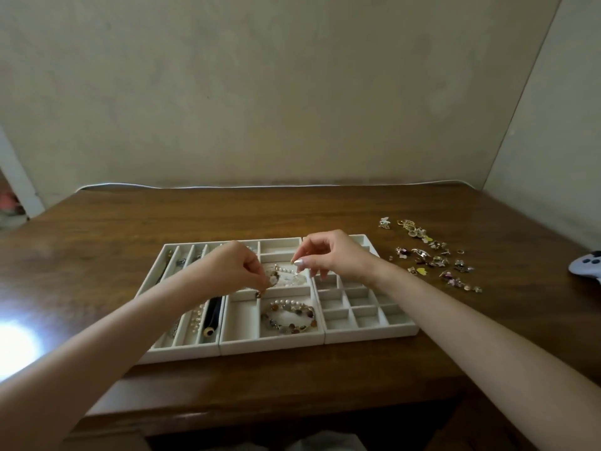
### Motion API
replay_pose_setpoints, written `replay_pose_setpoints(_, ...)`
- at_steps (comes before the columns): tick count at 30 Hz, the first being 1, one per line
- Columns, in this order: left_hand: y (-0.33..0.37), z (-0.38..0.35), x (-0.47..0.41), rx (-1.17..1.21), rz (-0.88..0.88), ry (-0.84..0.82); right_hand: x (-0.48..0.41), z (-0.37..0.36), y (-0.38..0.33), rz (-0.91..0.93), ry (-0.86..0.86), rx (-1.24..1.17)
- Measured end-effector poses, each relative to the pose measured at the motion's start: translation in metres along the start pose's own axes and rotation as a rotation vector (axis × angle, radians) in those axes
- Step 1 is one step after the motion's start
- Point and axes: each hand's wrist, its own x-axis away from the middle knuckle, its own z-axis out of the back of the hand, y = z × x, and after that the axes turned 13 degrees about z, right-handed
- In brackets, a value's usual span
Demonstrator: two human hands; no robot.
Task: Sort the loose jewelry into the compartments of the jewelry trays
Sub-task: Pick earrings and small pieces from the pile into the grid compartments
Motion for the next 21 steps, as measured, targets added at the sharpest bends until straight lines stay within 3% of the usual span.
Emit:
replay_pose_setpoints(8, -0.028, -0.012, 0.011, -0.207, 0.169, 0.04, 0.004, 0.017, 0.01, -0.068, 0.233, -0.026)
replay_pose_setpoints(12, -0.026, -0.017, 0.011, -0.227, 0.205, 0.077, 0.01, 0.022, 0.012, -0.067, 0.245, 0.001)
replay_pose_setpoints(21, -0.021, -0.014, 0.011, -0.555, 0.143, 0.192, 0.015, 0.026, 0.012, -0.05, 0.246, 0.035)
